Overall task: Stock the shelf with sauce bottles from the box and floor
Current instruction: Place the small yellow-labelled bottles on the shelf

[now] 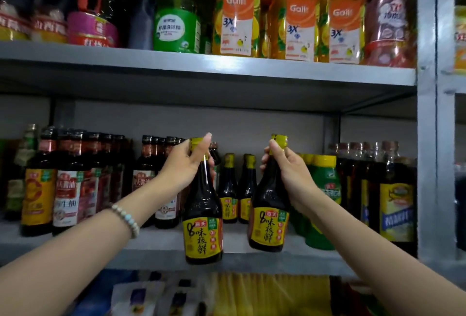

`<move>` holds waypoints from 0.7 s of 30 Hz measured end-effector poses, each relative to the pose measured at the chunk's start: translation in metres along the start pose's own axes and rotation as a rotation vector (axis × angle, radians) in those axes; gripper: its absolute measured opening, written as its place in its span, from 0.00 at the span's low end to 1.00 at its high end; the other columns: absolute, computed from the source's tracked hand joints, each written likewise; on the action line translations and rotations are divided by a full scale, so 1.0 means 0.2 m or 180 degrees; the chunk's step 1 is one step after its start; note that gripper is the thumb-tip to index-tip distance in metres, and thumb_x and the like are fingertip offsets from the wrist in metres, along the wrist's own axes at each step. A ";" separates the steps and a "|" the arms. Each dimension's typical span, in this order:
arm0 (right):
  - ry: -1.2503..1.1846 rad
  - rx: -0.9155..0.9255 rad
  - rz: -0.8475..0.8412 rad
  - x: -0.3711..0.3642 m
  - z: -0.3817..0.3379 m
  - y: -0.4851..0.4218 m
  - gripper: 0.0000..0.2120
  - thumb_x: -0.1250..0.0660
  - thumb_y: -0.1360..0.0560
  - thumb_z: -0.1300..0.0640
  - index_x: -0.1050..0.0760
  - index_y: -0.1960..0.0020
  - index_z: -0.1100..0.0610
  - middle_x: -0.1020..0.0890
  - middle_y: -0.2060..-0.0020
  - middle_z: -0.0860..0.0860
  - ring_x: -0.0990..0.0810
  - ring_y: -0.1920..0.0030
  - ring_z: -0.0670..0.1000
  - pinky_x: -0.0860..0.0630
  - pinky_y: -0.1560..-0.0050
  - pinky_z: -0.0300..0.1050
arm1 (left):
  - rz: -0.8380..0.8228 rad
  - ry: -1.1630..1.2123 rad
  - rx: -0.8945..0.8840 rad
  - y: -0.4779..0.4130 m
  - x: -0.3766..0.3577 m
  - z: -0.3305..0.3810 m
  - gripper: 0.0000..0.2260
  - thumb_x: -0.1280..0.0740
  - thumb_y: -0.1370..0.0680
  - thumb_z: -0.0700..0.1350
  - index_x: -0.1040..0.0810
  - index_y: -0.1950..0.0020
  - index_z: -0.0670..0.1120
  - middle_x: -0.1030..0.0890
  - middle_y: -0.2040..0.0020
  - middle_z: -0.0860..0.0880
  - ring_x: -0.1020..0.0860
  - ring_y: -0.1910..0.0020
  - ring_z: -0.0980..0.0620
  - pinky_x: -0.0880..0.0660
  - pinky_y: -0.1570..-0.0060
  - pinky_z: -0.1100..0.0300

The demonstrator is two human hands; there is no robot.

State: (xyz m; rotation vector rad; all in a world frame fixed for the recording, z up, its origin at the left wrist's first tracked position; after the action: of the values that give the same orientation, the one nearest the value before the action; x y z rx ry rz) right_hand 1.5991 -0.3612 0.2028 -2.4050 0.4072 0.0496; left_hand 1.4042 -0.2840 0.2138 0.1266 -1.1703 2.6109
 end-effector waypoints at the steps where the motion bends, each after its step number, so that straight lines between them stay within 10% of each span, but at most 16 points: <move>1: -0.0035 -0.0008 -0.0012 0.01 0.04 -0.04 0.10 0.37 0.23 0.50 0.26 0.55 0.57 0.22 0.66 0.50 0.22 0.66 0.47 0.23 0.59 0.40 | 0.0033 -0.0029 -0.0022 -0.03 -0.02 -0.03 0.24 0.43 0.22 0.60 0.25 0.57 0.38 0.20 0.70 0.50 0.20 0.70 0.58 0.31 0.66 0.78; 21: -0.0048 -0.0163 -0.0174 0.06 0.52 -0.26 0.11 0.37 0.23 0.50 0.24 0.52 0.59 0.20 0.65 0.51 0.21 0.64 0.48 0.22 0.55 0.43 | -0.0344 0.0286 -0.0039 -0.30 -0.30 -0.48 0.17 0.40 0.24 0.58 0.27 0.61 0.46 0.21 0.69 0.51 0.19 0.70 0.52 0.26 0.64 0.69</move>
State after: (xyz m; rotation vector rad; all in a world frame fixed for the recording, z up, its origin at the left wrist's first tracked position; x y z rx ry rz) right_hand 1.6335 -0.2600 0.1555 -2.4634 0.3371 0.0542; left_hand 1.4814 -0.1873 0.1801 0.0675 -1.1167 2.4884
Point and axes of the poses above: each hand's wrist, its own y-axis away from the middle knuckle, its own x-axis out of the back of the hand, z = x × y, the point moved 3 cm from there along -y, towards the middle knuckle
